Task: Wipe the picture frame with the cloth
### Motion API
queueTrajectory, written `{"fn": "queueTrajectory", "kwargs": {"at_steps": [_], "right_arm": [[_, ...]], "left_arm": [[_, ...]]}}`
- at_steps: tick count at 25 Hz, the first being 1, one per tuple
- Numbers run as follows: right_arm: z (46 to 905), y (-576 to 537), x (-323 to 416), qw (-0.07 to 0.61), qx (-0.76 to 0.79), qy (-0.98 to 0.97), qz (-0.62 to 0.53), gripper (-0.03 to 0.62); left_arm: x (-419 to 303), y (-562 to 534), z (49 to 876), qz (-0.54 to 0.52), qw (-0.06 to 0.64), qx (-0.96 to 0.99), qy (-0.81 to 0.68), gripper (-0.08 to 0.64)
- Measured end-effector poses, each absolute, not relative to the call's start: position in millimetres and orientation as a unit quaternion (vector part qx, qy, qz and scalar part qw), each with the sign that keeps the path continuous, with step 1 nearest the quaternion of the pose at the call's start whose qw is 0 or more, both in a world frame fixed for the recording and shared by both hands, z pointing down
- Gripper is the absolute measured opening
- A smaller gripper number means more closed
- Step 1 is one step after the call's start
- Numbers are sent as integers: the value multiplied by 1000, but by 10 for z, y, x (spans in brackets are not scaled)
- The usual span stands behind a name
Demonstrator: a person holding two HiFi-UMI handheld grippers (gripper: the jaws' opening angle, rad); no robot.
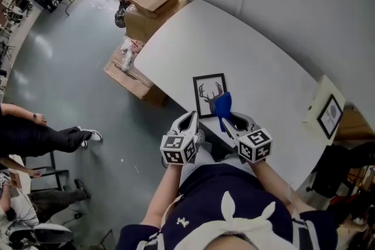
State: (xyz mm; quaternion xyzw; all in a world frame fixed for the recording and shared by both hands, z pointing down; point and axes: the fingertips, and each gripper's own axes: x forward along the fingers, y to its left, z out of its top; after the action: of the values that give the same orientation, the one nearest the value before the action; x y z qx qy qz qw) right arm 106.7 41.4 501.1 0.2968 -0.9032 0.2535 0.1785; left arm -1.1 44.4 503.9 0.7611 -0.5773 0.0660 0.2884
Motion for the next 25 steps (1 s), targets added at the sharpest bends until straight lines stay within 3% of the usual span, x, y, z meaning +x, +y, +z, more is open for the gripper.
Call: {"fn": "queueTrajectory", "kwargs": {"at_steps": [25], "right_arm": [[5151, -123, 622, 165, 375, -875, 257, 89]], "left_arm": [[-435, -62, 5494, 117, 307, 795, -511, 3]]}}
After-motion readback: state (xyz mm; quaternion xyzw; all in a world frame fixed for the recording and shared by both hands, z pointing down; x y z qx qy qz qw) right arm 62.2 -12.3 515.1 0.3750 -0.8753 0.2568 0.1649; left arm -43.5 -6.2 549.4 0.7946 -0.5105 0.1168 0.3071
